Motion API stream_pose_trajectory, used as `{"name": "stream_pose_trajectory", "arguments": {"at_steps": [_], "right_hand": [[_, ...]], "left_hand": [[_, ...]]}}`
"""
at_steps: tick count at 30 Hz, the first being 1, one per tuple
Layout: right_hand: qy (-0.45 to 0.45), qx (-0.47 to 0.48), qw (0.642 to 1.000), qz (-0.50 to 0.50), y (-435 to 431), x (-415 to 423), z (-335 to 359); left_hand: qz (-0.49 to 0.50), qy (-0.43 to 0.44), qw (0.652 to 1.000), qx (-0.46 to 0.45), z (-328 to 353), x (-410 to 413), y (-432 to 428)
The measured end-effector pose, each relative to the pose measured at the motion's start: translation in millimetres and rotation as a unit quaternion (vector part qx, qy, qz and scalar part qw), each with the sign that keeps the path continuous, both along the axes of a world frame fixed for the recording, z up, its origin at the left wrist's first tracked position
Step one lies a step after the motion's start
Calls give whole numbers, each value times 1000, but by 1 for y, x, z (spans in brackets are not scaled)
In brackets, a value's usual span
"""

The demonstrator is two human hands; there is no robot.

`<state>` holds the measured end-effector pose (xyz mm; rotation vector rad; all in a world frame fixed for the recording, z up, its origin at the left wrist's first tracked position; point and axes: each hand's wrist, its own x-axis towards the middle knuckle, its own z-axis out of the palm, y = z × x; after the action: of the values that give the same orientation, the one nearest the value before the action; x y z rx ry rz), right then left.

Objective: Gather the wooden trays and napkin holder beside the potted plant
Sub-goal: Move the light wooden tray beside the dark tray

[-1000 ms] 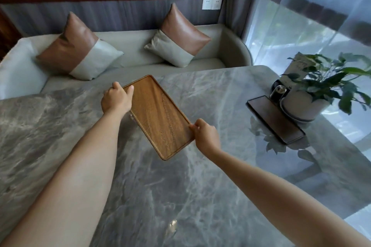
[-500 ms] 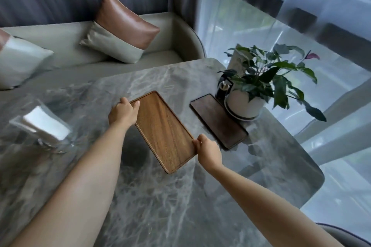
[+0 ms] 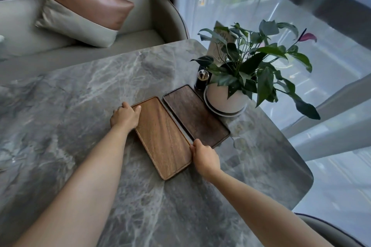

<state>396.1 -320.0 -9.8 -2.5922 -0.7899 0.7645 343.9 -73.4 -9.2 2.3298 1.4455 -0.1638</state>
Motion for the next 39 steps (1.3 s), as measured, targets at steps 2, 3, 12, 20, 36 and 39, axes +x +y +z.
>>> {"name": "stream_pose_trajectory", "arguments": {"at_steps": [2,3,12,20,36,39], "right_hand": [[-7,-19,1000,19,-1,3,-3],[-10,-25,999,25,0,4,-4],[-58,-57,995,64,7,5,-11],[-76,-93,987,110,12,7,-7],[-153,-138,969,135,22,23,-4],[-156,-159,963,152,22,23,-5]], "left_hand": [[-2,7,1000,-7,-5,5,-1],[-2,9,1000,-10,-8,6,-2],[-5,16,1000,-15,-19,9,2],[-28,20,999,-13,-20,15,0],[-63,41,997,-21,-18,14,-5],[-67,36,997,-30,-19,12,-5]]}}
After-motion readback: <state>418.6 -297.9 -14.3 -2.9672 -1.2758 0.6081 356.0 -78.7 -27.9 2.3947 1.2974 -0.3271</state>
